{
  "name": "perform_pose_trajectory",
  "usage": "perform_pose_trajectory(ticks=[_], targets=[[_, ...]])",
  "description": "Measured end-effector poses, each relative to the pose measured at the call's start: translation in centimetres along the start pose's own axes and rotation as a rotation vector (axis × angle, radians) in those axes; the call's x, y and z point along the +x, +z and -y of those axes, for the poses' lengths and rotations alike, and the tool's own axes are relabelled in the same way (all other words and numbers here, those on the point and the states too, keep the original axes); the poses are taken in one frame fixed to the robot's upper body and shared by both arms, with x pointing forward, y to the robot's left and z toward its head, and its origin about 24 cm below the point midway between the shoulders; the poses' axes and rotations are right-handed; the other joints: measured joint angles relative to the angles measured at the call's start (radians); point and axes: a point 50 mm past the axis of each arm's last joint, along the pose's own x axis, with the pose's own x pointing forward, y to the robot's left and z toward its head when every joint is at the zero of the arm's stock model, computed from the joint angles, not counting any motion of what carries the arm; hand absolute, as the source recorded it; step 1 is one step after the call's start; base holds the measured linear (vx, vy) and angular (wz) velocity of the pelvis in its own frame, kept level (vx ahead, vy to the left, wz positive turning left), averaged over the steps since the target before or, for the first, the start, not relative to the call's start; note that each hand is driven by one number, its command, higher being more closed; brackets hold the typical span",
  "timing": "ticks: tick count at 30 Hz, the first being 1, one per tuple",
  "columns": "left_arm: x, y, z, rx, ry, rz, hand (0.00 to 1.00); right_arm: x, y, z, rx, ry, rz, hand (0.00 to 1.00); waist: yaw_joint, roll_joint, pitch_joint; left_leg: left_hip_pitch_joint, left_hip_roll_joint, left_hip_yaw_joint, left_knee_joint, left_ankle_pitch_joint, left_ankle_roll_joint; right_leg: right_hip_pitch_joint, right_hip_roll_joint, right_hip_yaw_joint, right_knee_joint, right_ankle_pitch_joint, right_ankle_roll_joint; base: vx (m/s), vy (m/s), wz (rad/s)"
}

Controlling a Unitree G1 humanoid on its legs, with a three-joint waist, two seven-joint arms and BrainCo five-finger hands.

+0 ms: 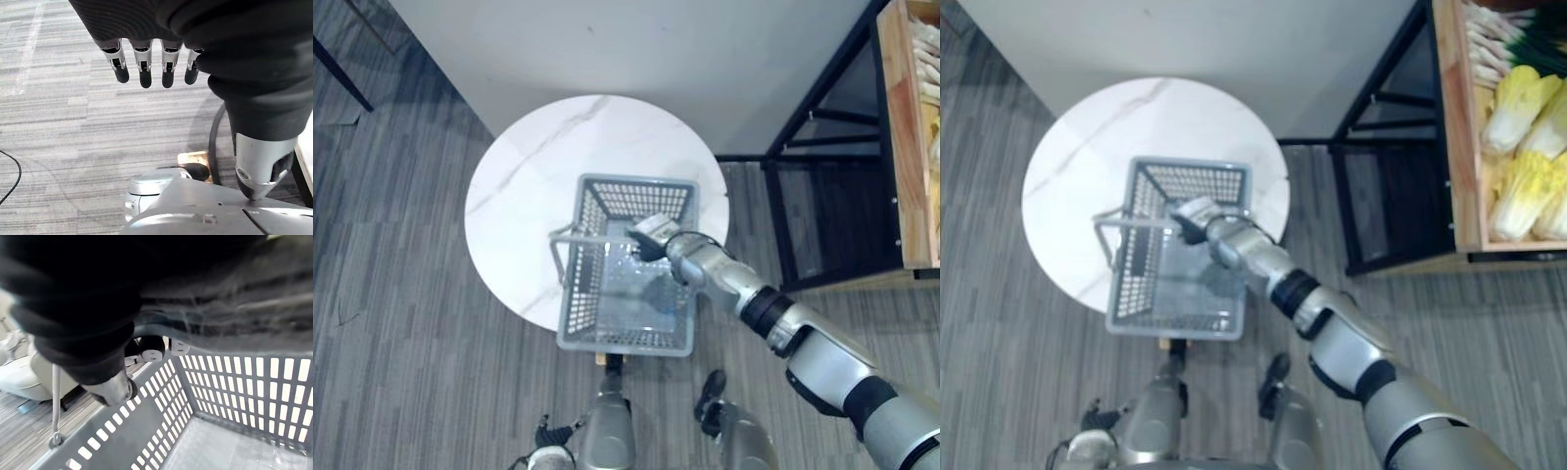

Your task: Pick vegetable in the basket

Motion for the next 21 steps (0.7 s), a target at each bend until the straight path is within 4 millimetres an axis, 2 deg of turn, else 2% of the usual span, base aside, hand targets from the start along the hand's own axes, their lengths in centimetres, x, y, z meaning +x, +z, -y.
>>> perform_pose_trajectory(ticks=[4, 7, 14, 19, 20, 21], targets=[[0.0, -0.1, -0.1, 0.001, 0.000, 0.003, 0.00, -0.2, 0.4, -0.3, -0.014, 0.035, 0.049, 1.00, 0.001, -0.001, -0.002, 0.009, -0.001, 0.017, 0.000, 0.002, 0.001, 0.000, 0.000, 0.011, 0.003, 0.000, 0.000, 0.02, 0.000, -0.07], [0.0, -0.3, -0.1, 0.005, -0.001, -0.005, 0.00, -0.3, 0.0, -0.7, -0.010, 0.050, 0.035, 1.00, 0.001, -0.002, -0.013, 0.011, -0.003, 0.018, 0.000, 0.002, 0.001, -0.001, 0.000, 0.015, 0.003, 0.000, 0.000, 0.01, -0.001, -0.04], [-0.2, -0.9, -0.1, 0.028, -0.008, -0.011, 0.00, -1.3, -2.9, -2.7, 0.043, 0.108, -0.115, 1.00, 0.003, -0.002, -0.051, 0.014, -0.005, 0.016, 0.000, 0.002, 0.001, -0.001, 0.001, 0.018, 0.006, 0.000, 0.000, 0.00, 0.000, 0.00], [-0.2, -1.0, -0.2, 0.039, -0.008, -0.006, 0.00, -1.8, -4.2, -3.2, 0.069, 0.093, -0.183, 1.00, 0.002, -0.002, -0.055, 0.014, -0.004, 0.016, 0.000, 0.002, 0.000, -0.001, 0.001, 0.019, 0.008, 0.000, 0.000, 0.00, 0.000, 0.00], [-0.2, -1.0, -0.2, 0.040, -0.009, -0.004, 0.00, -1.8, -4.4, -3.2, 0.079, 0.090, -0.196, 0.00, 0.003, -0.002, -0.056, 0.014, -0.004, 0.016, 0.000, 0.002, 0.000, -0.001, 0.001, 0.019, 0.008, 0.000, 0.000, 0.00, 0.000, 0.00], [-0.2, -1.0, -0.2, 0.040, -0.010, -0.001, 0.00, -1.8, -4.4, -3.2, 0.082, 0.088, -0.199, 0.00, 0.004, -0.002, -0.056, 0.014, -0.005, 0.015, 0.000, 0.002, 0.001, -0.001, 0.000, 0.019, 0.008, 0.000, 0.000, 0.00, 0.000, 0.00]])
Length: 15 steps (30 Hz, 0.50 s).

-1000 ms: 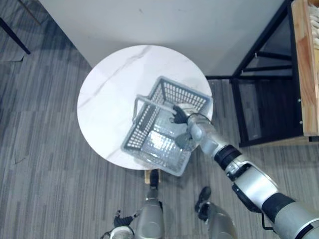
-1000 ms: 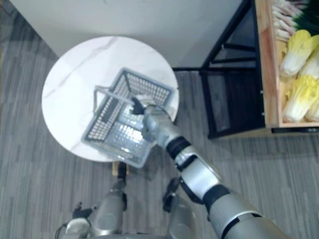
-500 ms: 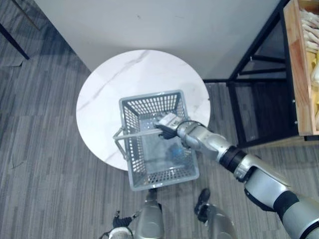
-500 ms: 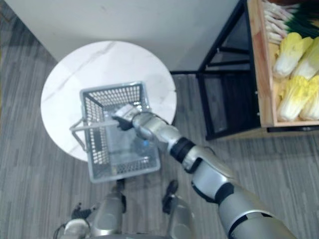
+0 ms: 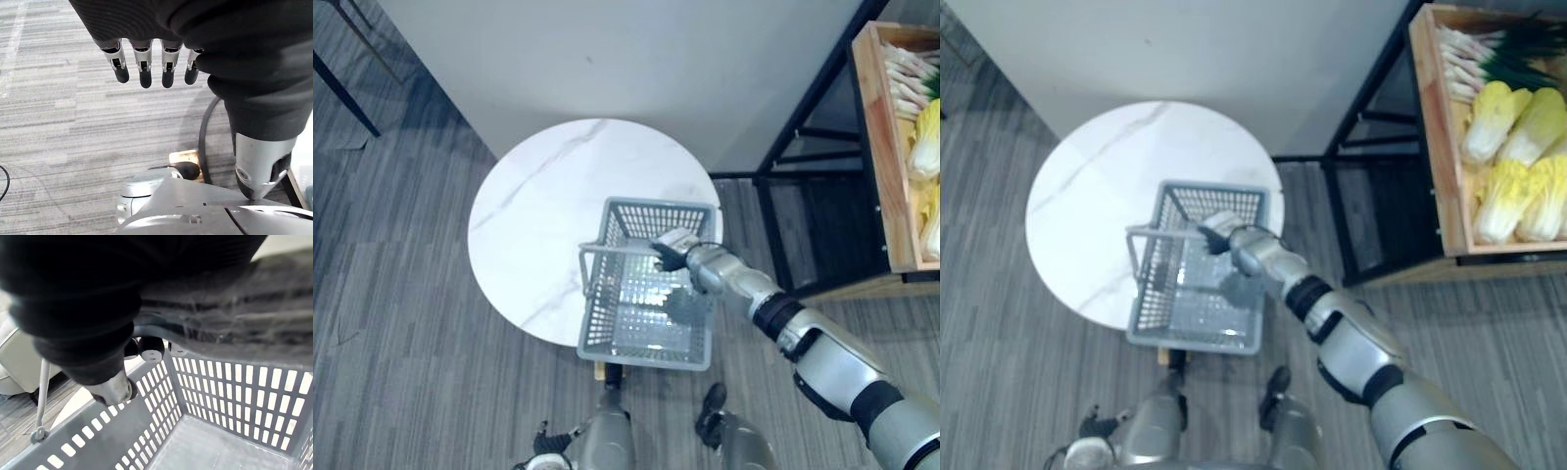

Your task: Pick vegetable in the basket

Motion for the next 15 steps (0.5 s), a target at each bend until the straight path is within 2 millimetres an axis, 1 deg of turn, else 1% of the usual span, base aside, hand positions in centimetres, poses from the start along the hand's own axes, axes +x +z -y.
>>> perform_pose_trajectory(ticks=[4, 7, 15], targets=[[0.0, 0.0, 0.0, 0.004, -0.003, 0.004, 0.00, -0.1, -0.9, -0.1, 0.033, -0.014, -0.060, 0.00, 0.007, 0.000, -0.011, 0.000, -0.001, 0.000, 0.000, 0.002, 0.000, 0.000, 0.000, 0.000, -0.001, 0.000, 0.000, 0.01, -0.001, 0.00], [-0.1, 0.0, 0.1, 0.010, -0.007, 0.007, 0.00, -0.1, -1.2, 0.0, 0.043, -0.022, -0.075, 0.00, 0.018, 0.000, -0.018, 0.000, 0.000, -0.001, 0.000, 0.002, 0.000, 0.000, 0.000, 0.000, -0.002, 0.000, 0.000, 0.02, -0.003, -0.01], [0.0, 0.0, 0.1, 0.009, -0.018, 0.008, 0.00, 0.6, 0.5, -0.2, 0.097, -0.022, -0.059, 0.00, 0.020, -0.002, -0.020, 0.000, 0.000, -0.001, -0.001, 0.003, 0.001, 0.004, 0.000, -0.004, -0.003, 0.000, 0.000, 0.00, 0.000, 0.00]])
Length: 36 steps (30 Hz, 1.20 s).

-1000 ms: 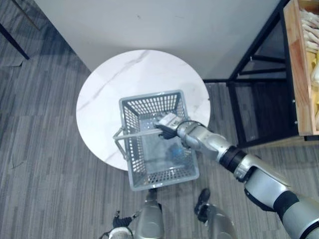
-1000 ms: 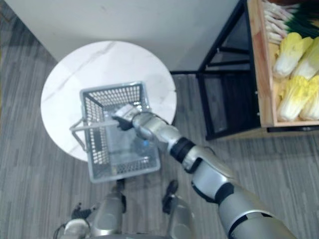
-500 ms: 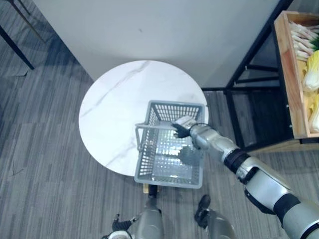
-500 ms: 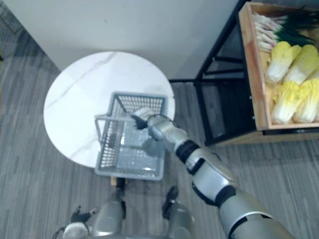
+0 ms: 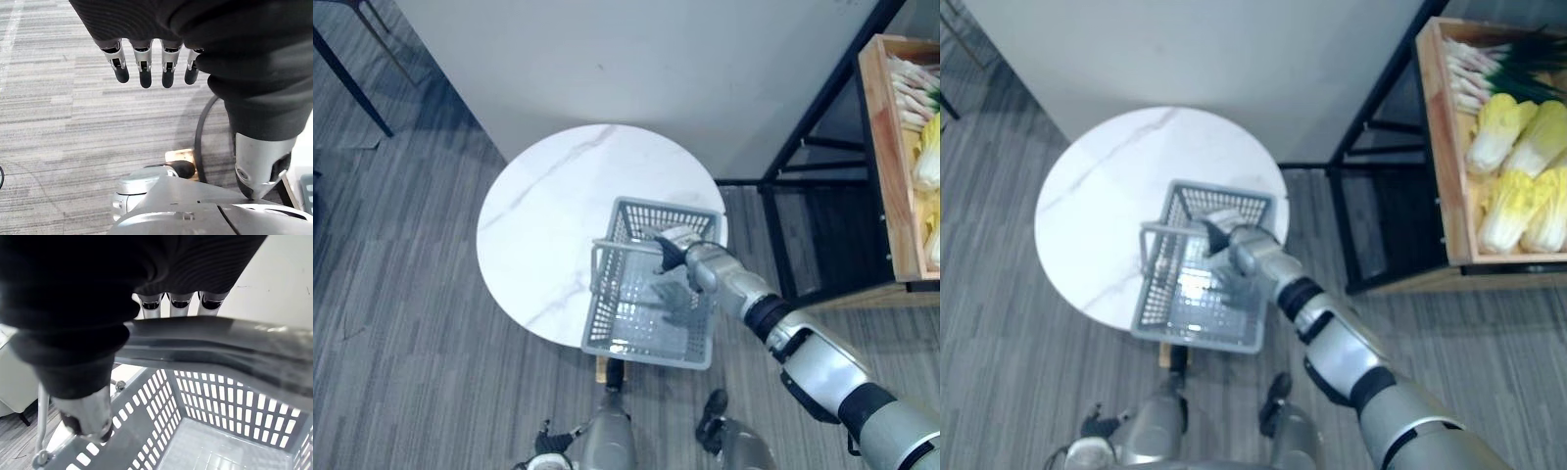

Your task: Pick vegetable in the basket

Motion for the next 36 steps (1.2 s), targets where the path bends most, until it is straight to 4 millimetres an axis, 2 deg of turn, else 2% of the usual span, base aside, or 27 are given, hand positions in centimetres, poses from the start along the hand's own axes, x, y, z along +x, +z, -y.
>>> perform_pose_trajectory(ticks=[5, 6, 10, 11, 12, 13, 14, 15, 16, 17, 19, 20, 22, 24, 26, 31, 36], targets=[[0.1, -0.2, -0.4, -0.004, -0.002, -0.008, 0.00, 0.2, 0.6, 0.0, 0.012, 0.017, 0.015, 0.00, 0.000, -0.015, -0.017, 0.002, 0.006, 0.004, 0.001, 0.000, 0.000, 0.003, 0.008, 0.004, -0.012, 0.002, 0.000, 0.00, 0.000, -0.03], [0.1, -0.3, -0.5, -0.006, -0.001, -0.011, 0.00, 0.2, 0.7, 0.0, 0.013, 0.018, 0.016, 1.00, 0.000, -0.017, -0.022, 0.005, 0.008, 0.004, 0.001, 0.000, 0.000, 0.008, 0.012, 0.004, -0.018, 0.004, -0.001, 0.01, -0.004, -0.04], [0.1, -0.4, -0.6, -0.006, -0.002, -0.017, 0.00, 0.4, 1.1, -0.1, 0.021, 0.033, 0.016, 1.00, -0.001, -0.018, -0.027, 0.030, 0.014, 0.009, 0.000, -0.005, -0.007, 0.034, 0.020, 0.010, -0.034, 0.004, -0.001, 0.02, -0.009, -0.06], [0.2, 0.3, -0.1, -0.001, -0.015, 0.000, 0.00, 0.4, 0.9, -0.1, 0.034, 0.034, 0.002, 1.00, -0.005, -0.019, -0.029, 0.032, 0.017, 0.013, 0.000, -0.009, -0.011, 0.034, 0.024, 0.013, -0.038, 0.004, -0.001, 0.00, -0.006, -0.09], [0.2, 0.4, -0.1, 0.030, -0.018, 0.002, 0.00, 0.1, 0.2, -1.0, 0.074, 0.054, -0.033, 1.00, -0.007, -0.021, -0.029, 0.035, 0.020, 0.019, 0.004, -0.011, -0.015, 0.032, 0.029, 0.016, -0.042, 0.006, -0.002, -0.01, -0.011, -0.05], [0.2, -0.3, -0.5, 0.047, -0.039, -0.015, 0.00, -1.6, -1.4, -3.9, 0.314, 0.027, -0.124, 1.00, -0.012, -0.027, -0.036, 0.037, 0.018, 0.028, 0.010, -0.013, -0.011, 0.039, 0.040, 0.049, -0.053, 0.013, -0.001, 0.02, 0.013, 0.09], [0.0, -1.3, -1.0, 0.028, -0.056, -0.033, 0.00, -4.4, -2.1, -7.7, 0.433, 0.014, -0.190, 1.00, -0.025, -0.039, -0.061, 0.037, 0.007, 0.024, 0.003, -0.016, -0.007, 0.053, 0.020, 0.036, -0.041, 0.000, 0.007, 0.05, 0.030, 0.06], [-0.2, -2.3, -1.3, -0.003, -0.046, -0.056, 0.00, -4.7, -1.9, -7.8, 0.454, 0.014, -0.165, 1.00, -0.058, -0.048, -0.061, 0.039, -0.002, 0.030, 0.003, -0.019, -0.004, 0.043, 0.008, 0.044, -0.016, -0.007, 0.011, 0.07, 0.056, -0.26], [-0.5, -3.3, -1.5, -0.066, -0.020, -0.102, 0.00, -4.3, -1.6, -7.7, 0.356, 0.089, -0.135, 1.00, -0.085, -0.061, -0.062, 0.056, -0.011, 0.050, 0.006, -0.034, -0.003, 0.025, 0.005, 0.073, 0.018, -0.029, 0.021, 0.02, 0.027, -0.51], [-0.4, -3.3, -1.6, -0.056, -0.015, -0.115, 0.00, -3.6, -1.2, -8.0, 0.174, 0.182, -0.092, 1.00, -0.079, -0.053, -0.056, 0.051, -0.009, 0.054, 0.032, -0.054, -0.013, 0.018, 0.005, 0.088, 0.022, -0.035, 0.022, -0.05, -0.003, -0.31], [-0.2, -2.4, -1.7, -0.015, -0.012, -0.071, 0.00, -2.2, -0.5, -7.7, 0.185, 0.198, -0.135, 1.00, -0.051, -0.032, -0.066, 0.039, 0.012, 0.022, 0.026, -0.047, -0.015, 0.041, 0.021, 0.045, -0.025, -0.037, 0.015, -0.02, -0.038, 0.28], [0.0, -1.5, -1.6, -0.020, -0.002, -0.048, 0.00, -1.6, -0.6, -6.4, 0.193, 0.156, -0.145, 1.00, 0.000, -0.025, -0.067, 0.018, 0.021, -0.004, 0.026, -0.042, -0.016, 0.037, 0.031, 0.023, -0.035, -0.034, 0.012, 0.04, -0.030, 0.43], [-0.1, -1.5, -1.0, -0.029, -0.010, -0.051, 0.00, -1.5, -1.1, -5.7, 0.223, 0.117, -0.166, 1.00, 0.033, -0.025, -0.066, 0.015, 0.017, -0.027, 0.010, -0.023, -0.017, 0.043, 0.030, 0.006, -0.034, -0.030, 0.009, 0.06, -0.022, 0.47], [-0.4, -2.1, -0.7, -0.049, -0.005, -0.073, 0.00, -1.6, -1.5, -6.0, 0.210, 0.114, -0.188, 1.00, 0.052, -0.023, -0.063, 0.017, 0.005, -0.048, 0.004, -0.014, -0.009, 0.063, 0.016, -0.019, -0.036, -0.026, 0.004, 0.11, 0.011, 0.41], [-0.5, -2.4, -0.6, -0.055, -0.006, -0.083, 0.00, -1.6, -1.3, -6.0, 0.215, 0.106, -0.189, 1.00, 0.052, -0.020, -0.062, 0.020, -0.004, -0.049, 0.003, -0.014, -0.009, 0.069, 0.008, -0.020, -0.040, -0.025, 0.006, 0.09, 0.031, 0.10], [-0.1, -0.5, 0.0, -0.040, -0.019, -0.028, 0.00, -1.6, -1.1, -6.4, 0.224, 0.112, -0.195, 1.00, 0.051, -0.008, -0.047, 0.046, -0.006, -0.042, 0.001, -0.016, -0.010, 0.104, 0.010, -0.019, -0.067, -0.020, 0.013, 0.05, 0.013, -0.03], [-0.1, -0.2, 0.1, -0.034, -0.025, -0.019, 0.00, -1.5, -0.8, -6.3, 0.224, 0.107, -0.187, 1.00, 0.051, 0.000, -0.042, 0.052, 0.001, -0.024, -0.003, -0.021, -0.012, 0.107, 0.016, -0.014, -0.072, -0.021, 0.013, 0.01, -0.004, -0.05]])
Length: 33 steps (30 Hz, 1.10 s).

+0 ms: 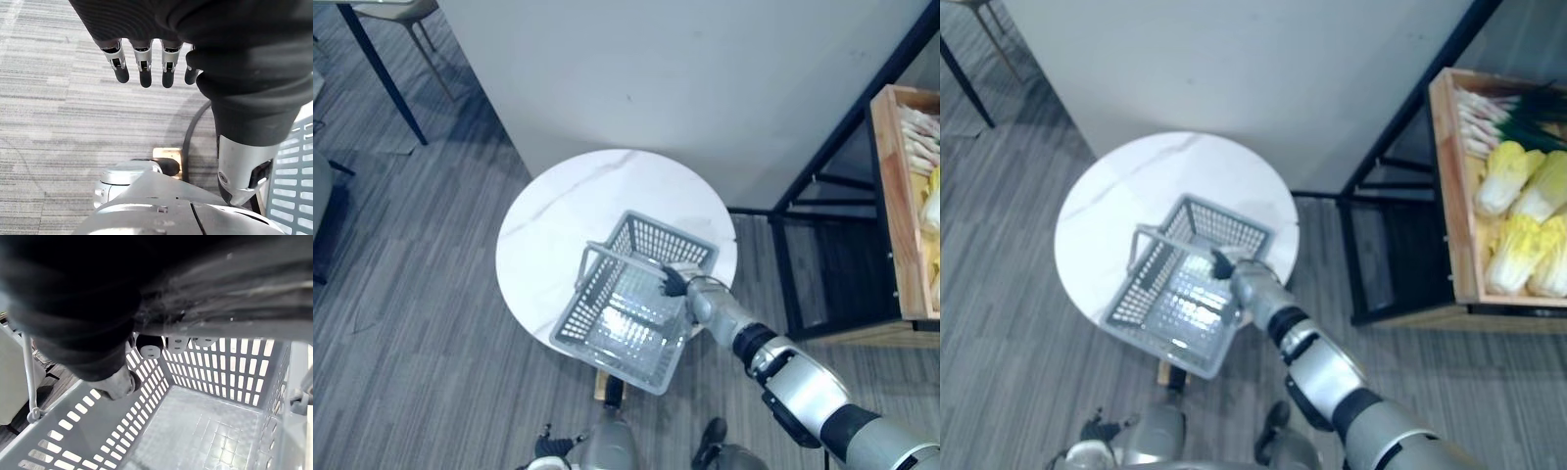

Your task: Pick vegetable in the basket

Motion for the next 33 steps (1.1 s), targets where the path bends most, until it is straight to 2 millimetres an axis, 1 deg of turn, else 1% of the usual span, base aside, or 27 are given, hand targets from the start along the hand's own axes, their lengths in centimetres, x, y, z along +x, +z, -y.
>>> perform_pose_trajectory(ticks=[5, 8, 10, 12, 13, 15, 17, 19, 20, 22, 23, 25, 26, 27, 28, 29, 31, 32, 33], targets=[[0.0, 0.1, 0.0, 0.000, 0.000, 0.002, 0.00, 0.0, 0.3, 0.1, -0.030, -0.004, 0.016, 1.00, 0.000, 0.000, 0.000, 0.002, -0.002, 0.004, 0.002, -0.001, 0.000, 0.002, -0.002, 0.002, -0.003, 0.000, 0.000, 0.02, 0.001, 0.00], [0.0, 0.1, 0.0, 0.000, 0.000, 0.003, 0.00, 0.1, 0.9, 0.2, -0.060, -0.002, 0.045, 1.00, -0.001, 0.003, 0.003, 0.006, 0.000, 0.013, 0.004, -0.001, 0.000, 0.002, -0.002, 0.007, -0.002, 0.000, 0.000, 0.01, 0.000, -0.05], [0.0, 0.1, 0.0, 0.002, -0.001, 0.003, 0.00, 0.1, 1.2, 0.6, -0.093, -0.010, 0.069, 1.00, -0.003, 0.004, 0.004, 0.009, 0.003, 0.028, 0.004, -0.001, 0.001, 0.001, -0.001, 0.014, 0.001, 0.001, 0.001, 0.02, -0.003, -0.09], [0.1, 0.2, -0.1, 0.019, -0.002, 0.010, 0.00, 0.0, 2.7, 2.1, -0.151, -0.054, 0.160, 1.00, -0.013, 0.004, 0.004, 0.010, 0.007, 0.032, 0.004, -0.001, 0.001, -0.003, 0.000, 0.022, 0.006, 0.002, 0.002, 0.02, -0.016, -0.08], [0.1, 0.1, -0.2, 0.020, -0.001, 0.008, 0.00, 0.0, 3.1, 2.7, -0.168, -0.069, 0.182, 1.00, -0.018, 0.004, 0.004, 0.012, 0.008, 0.034, 0.004, -0.001, 0.001, -0.003, 0.000, 0.024, 0.006, 0.002, 0.002, 0.02, -0.009, -0.12], [0.1, 0.0, -0.3, 0.023, 0.003, 0.002, 0.00, -0.4, 4.5, 4.5, -0.252, -0.118, 0.276, 1.00, -0.028, 0.003, 0.004, 0.027, 0.010, 0.058, 0.004, -0.001, 0.000, -0.006, 0.003, 0.046, 0.011, 0.002, 0.002, 0.01, -0.004, -0.24], [0.1, -0.1, -0.4, 0.025, 0.006, -0.005, 0.00, -0.9, 5.5, 5.4, -0.275, -0.156, 0.347, 1.00, -0.034, 0.002, 0.003, 0.040, 0.012, 0.075, 0.004, -0.002, -0.001, -0.006, 0.007, 0.061, 0.013, 0.002, 0.001, 0.01, -0.003, -0.29], [0.1, -0.5, -0.7, 0.022, 0.014, -0.017, 0.00, -1.9, 7.0, 6.5, -0.274, -0.184, 0.454, 1.00, -0.059, 0.000, 0.002, 0.055, 0.015, 0.088, 0.004, -0.005, -0.005, -0.006, 0.015, 0.081, 0.013, 0.002, 0.001, 0.01, -0.001, -0.28], [0.1, -0.8, -0.9, 0.017, 0.019, -0.028, 0.00, -2.5, 7.7, 6.9, -0.294, -0.201, 0.517, 1.00, -0.078, 0.000, 0.001, 0.061, 0.017, 0.102, 0.004, -0.006, -0.006, -0.008, 0.017, 0.089, 0.014, 0.002, 0.001, 0.00, -0.002, -0.31], [0.1, -1.1, -1.1, 0.014, 0.024, -0.042, 0.00, -3.4, 7.8, 7.3, -0.305, -0.208, 0.579, 1.00, -0.085, -0.001, -0.004, 0.075, 0.020, 0.121, 0.004, -0.015, -0.009, -0.013, 0.022, 0.114, 0.014, 0.002, 0.001, 0.01, 0.003, -0.35], [0.0, -1.3, -1.2, 0.017, 0.026, -0.048, 0.00, -3.7, 7.6, 7.3, -0.311, -0.203, 0.596, 1.00, -0.091, -0.003, -0.017, 0.076, 0.021, 0.133, 0.004, -0.021, -0.008, -0.020, 0.025, 0.124, 0.014, 0.002, 0.001, 0.03, 0.008, -0.30], [-0.1, -2.3, -1.7, 0.029, 0.035, -0.070, 0.00, -4.4, 6.6, 6.8, -0.283, -0.171, 0.602, 1.00, -0.115, -0.018, -0.050, 0.081, 0.021, 0.146, 0.005, -0.021, -0.008, -0.024, 0.027, 0.141, 0.011, 0.006, 0.000, 0.06, 0.008, -0.24], [-0.2, -2.5, -1.8, 0.031, 0.036, -0.074, 0.00, -4.6, 6.2, 6.5, -0.282, -0.158, 0.598, 1.00, -0.121, -0.022, -0.057, 0.085, 0.021, 0.152, 0.005, -0.021, -0.008, -0.024, 0.028, 0.146, 0.010, 0.008, 0.001, 0.06, 0.007, -0.21], [-0.3, -2.9, -1.9, 0.035, 0.037, -0.086, 0.00, -4.9, 5.3, 5.9, -0.276, -0.125, 0.587, 1.00, -0.130, -0.026, -0.074, 0.089, 0.020, 0.164, 0.005, -0.021, -0.008, -0.023, 0.029, 0.156, 0.003, 0.012, 0.001, 0.06, 0.010, -0.25], [-0.4, -3.2, -1.9, 0.040, 0.034, -0.096, 0.00, -5.2, 4.1, 5.3, -0.278, -0.089, 0.569, 1.00, -0.137, -0.025, -0.091, 0.089, 0.019, 0.170, 0.005, -0.021, -0.008, -0.022, 0.031, 0.164, -0.007, 0.022, 0.002, 0.06, 0.013, -0.23], [-0.4, -3.3, -1.8, 0.042, 0.033, -0.101, 0.00, -5.4, 3.4, 5.1, -0.285, -0.074, 0.555, 1.00, -0.139, -0.024, -0.098, 0.090, 0.018, 0.173, 0.005, -0.021, -0.008, -0.020, 0.031, 0.166, -0.016, 0.027, 0.002, 0.06, 0.017, -0.20], [-0.5, -3.6, -1.6, 0.051, 0.018, -0.102, 0.00, -6.4, 0.3, 4.2, -0.298, -0.011, 0.483, 1.00, -0.150, -0.023, -0.106, 0.105, 0.016, 0.187, 0.005, -0.021, -0.008, 0.005, 0.035, 0.176, -0.055, 0.050, 0.006, 0.03, 0.022, -0.17], [-0.6, -3.7, -1.7, 0.052, 0.017, -0.107, 0.00, -6.7, -0.6, 3.8, -0.298, 0.008, 0.461, 1.00, -0.155, -0.024, -0.107, 0.110, 0.015, 0.189, 0.005, -0.021, -0.008, 0.013, 0.035, 0.177, -0.062, 0.053, 0.007, 0.02, 0.023, -0.07], [-0.7, -4.1, -1.7, 0.056, 0.014, -0.115, 0.00, -7.6, -2.6, 2.8, -0.296, 0.050, 0.411, 1.00, -0.166, -0.021, -0.116, 0.112, 0.011, 0.187, 0.005, -0.021, -0.008, 0.021, 0.035, 0.176, -0.074, 0.057, 0.009, 0.00, 0.000, 0.00]])
